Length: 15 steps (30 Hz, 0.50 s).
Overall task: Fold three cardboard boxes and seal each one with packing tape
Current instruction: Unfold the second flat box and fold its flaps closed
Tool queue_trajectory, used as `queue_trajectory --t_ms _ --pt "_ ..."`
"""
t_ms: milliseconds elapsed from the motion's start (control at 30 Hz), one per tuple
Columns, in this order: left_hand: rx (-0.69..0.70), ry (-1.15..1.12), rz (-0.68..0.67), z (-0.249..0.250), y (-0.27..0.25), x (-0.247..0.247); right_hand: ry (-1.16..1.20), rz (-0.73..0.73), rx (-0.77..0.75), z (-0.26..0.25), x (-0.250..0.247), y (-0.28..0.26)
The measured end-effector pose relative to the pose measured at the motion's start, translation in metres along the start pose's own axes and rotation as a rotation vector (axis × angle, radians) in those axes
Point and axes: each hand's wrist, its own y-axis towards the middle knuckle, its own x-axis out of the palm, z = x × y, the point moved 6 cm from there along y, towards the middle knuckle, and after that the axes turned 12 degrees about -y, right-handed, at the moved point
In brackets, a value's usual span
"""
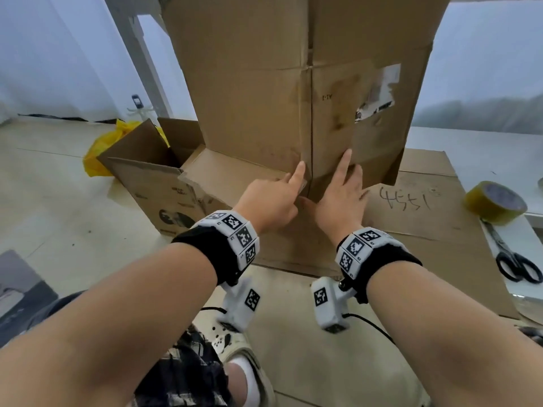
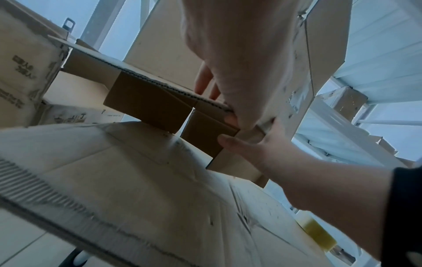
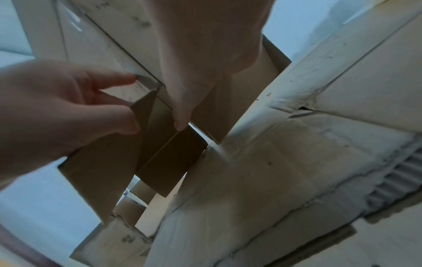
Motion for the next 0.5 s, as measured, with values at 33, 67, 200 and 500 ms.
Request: queue_trajectory --t_ms 33,67,200,500 --pt "0.019 0.011 0.007 0.001 0.000 -0.006 -0.041 0.027 0.007 -0.003 -0.001 0.002" --pt "0.034 0.031 0.008 0.002 0.002 -0.010 -0.074 0.050 0.014 -0.007 -0.003 0.006" --pt "0.060 0.117 -0.016 0.003 0.006 -0.014 -0.161 0.147 -0.031 -0.022 -0.018 0.018" --pt "0.097 0.059 0.014 0.026 0.014 0.006 -0.352 0.302 -0.423 0.005 -0.027 0.006"
